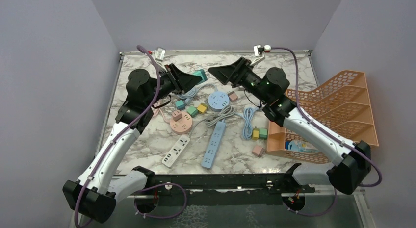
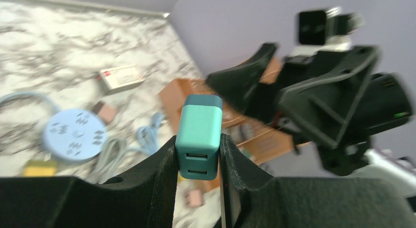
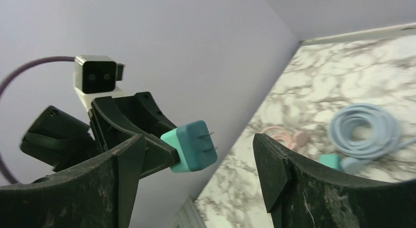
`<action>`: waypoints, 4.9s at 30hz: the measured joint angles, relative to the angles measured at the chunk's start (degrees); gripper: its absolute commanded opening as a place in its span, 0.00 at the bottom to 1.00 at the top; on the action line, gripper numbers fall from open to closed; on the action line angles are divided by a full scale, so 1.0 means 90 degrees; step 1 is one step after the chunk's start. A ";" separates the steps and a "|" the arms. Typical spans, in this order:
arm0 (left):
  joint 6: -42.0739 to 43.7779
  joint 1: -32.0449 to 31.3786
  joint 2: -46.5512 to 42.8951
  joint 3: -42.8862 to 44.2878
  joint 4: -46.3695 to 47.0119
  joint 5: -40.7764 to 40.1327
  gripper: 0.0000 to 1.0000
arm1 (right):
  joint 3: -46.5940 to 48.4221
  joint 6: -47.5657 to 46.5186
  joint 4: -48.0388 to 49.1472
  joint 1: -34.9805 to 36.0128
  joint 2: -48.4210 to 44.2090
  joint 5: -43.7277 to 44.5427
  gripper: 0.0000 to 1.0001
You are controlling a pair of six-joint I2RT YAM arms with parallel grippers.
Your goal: Insert the plug
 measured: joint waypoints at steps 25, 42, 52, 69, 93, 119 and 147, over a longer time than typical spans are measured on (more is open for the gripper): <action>0.6118 -0.0279 0.2579 0.1722 -0.6836 -0.1115 0.00 | -0.0556 -0.3407 -0.3507 -0.0049 -0.1001 0.2688 0.80; 0.6504 -0.0896 0.4272 0.2501 -0.7638 -0.2307 0.00 | -0.0821 -0.3364 -0.3616 -0.0049 -0.1144 0.3169 0.80; 0.6640 -0.0959 0.4561 0.2499 -0.7647 -0.2735 0.00 | -0.0821 -0.3264 -0.3679 -0.0049 -0.1144 0.3519 0.78; 0.6747 -0.0967 0.4843 0.2390 -0.7485 -0.2909 0.00 | -0.0821 -0.3208 -0.3733 -0.0049 -0.1144 0.3893 0.78; 0.6868 -0.1001 0.4704 0.2285 -0.7084 -0.2902 0.00 | -0.0845 -0.3206 -0.3735 -0.0049 -0.1144 0.3983 0.78; 0.6824 -0.1001 0.4585 0.2093 -0.7123 -0.2844 0.00 | -0.0916 -0.3203 -0.3752 -0.0049 -0.1144 0.3983 0.78; 0.6742 -0.1003 0.4568 0.2021 -0.7133 -0.2931 0.00 | -0.1078 -0.3196 -0.3779 -0.0049 -0.1190 0.3983 0.78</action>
